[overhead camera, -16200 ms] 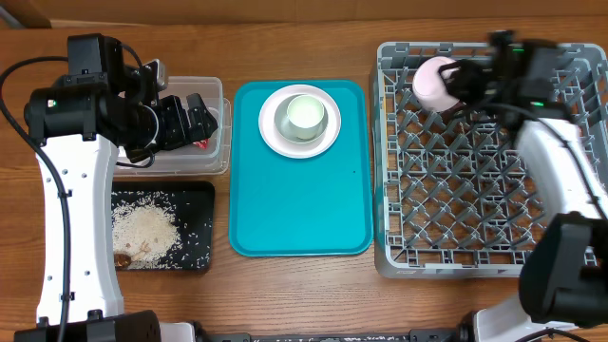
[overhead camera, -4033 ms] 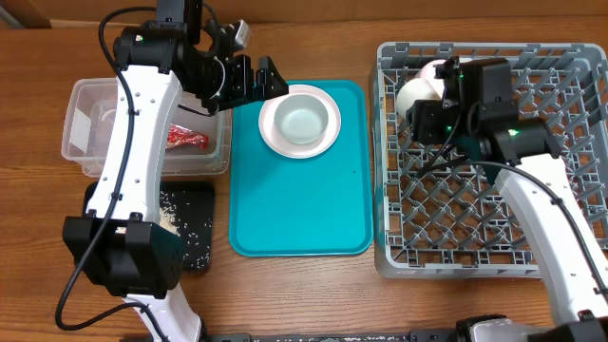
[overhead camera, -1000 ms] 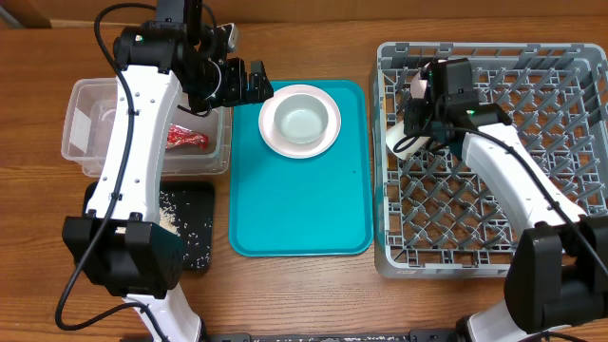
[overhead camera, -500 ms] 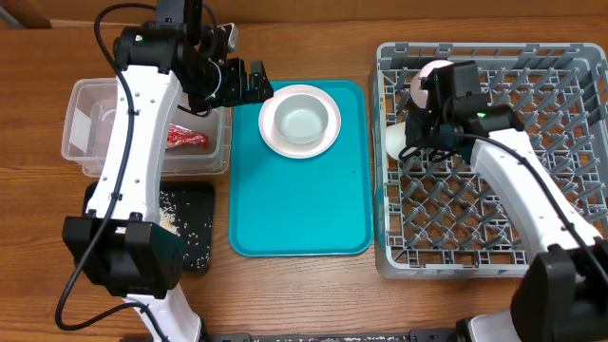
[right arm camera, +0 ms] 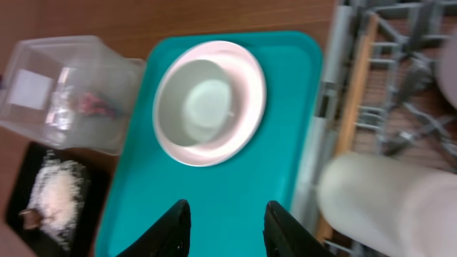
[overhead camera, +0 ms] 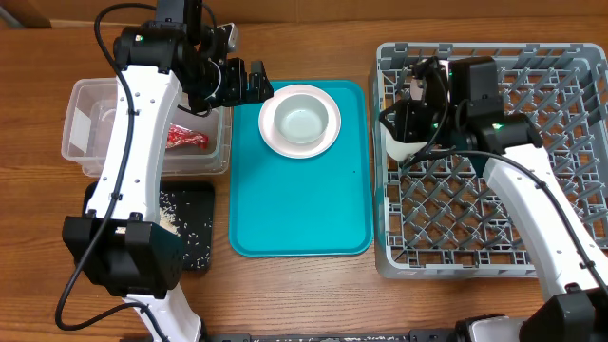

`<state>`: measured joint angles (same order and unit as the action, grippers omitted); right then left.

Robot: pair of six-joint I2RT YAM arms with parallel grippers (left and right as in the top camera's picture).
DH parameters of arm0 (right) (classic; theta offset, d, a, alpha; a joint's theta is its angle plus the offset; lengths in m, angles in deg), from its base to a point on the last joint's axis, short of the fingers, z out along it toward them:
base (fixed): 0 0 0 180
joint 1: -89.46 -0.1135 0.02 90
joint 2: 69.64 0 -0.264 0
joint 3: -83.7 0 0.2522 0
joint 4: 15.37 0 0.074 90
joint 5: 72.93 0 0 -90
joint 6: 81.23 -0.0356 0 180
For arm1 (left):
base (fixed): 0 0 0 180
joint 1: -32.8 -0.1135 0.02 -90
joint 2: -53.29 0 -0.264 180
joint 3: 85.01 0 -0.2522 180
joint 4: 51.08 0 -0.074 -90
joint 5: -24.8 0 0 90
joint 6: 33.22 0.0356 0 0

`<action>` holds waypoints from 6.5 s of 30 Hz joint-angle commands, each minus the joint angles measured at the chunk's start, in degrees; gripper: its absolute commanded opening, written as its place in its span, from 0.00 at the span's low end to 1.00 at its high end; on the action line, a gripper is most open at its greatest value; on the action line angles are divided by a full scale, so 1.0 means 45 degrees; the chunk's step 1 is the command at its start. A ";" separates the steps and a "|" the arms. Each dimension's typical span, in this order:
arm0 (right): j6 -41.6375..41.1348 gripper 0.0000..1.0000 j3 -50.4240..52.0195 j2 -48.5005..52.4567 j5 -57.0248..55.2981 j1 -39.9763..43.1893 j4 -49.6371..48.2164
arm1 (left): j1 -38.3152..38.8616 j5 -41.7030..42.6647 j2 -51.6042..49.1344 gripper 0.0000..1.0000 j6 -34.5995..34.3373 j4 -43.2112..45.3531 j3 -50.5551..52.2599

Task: Sort waste into correct bins and load items into the dishwasher
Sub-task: 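Move the right gripper left over the white bowl on the pink plate, then lower the right gripper onto the white bowl rim and grasp it, then carry the white bowl right and set it in the rack's back row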

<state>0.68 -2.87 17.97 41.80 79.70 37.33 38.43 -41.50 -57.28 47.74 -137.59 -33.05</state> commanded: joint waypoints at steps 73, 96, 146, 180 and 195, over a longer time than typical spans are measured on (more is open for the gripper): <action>0.2827 0.65 0.0005 0.6421 -0.5965 -0.6246 -0.8927 | -0.3104 -0.4294 0.0165 1.00 -0.0087 -0.0068 -0.0165; 0.3633 0.47 0.0000 0.7014 -0.6615 -0.6246 -0.8723 | -0.3104 -0.4294 0.0165 1.00 -0.0087 -0.0068 -0.0165; -0.0889 0.04 0.0000 -0.0996 0.5489 0.2429 -0.3653 | -0.3104 -0.4294 0.0165 1.00 -0.0087 -0.0068 -0.0165; -0.0981 0.34 0.0000 0.5236 1.0399 0.9685 -0.4760 | -0.3104 -0.4294 0.0165 1.00 -0.0087 -0.0068 -0.0165; -0.3551 0.44 -0.0010 0.5221 0.7655 1.0015 -0.6198 | -0.3104 -0.4294 0.0165 1.00 -0.0087 -0.0068 -0.0165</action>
<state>-8.00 -2.68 41.34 79.24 123.32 11.86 24.18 -60.36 -57.28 47.72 -137.76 -33.05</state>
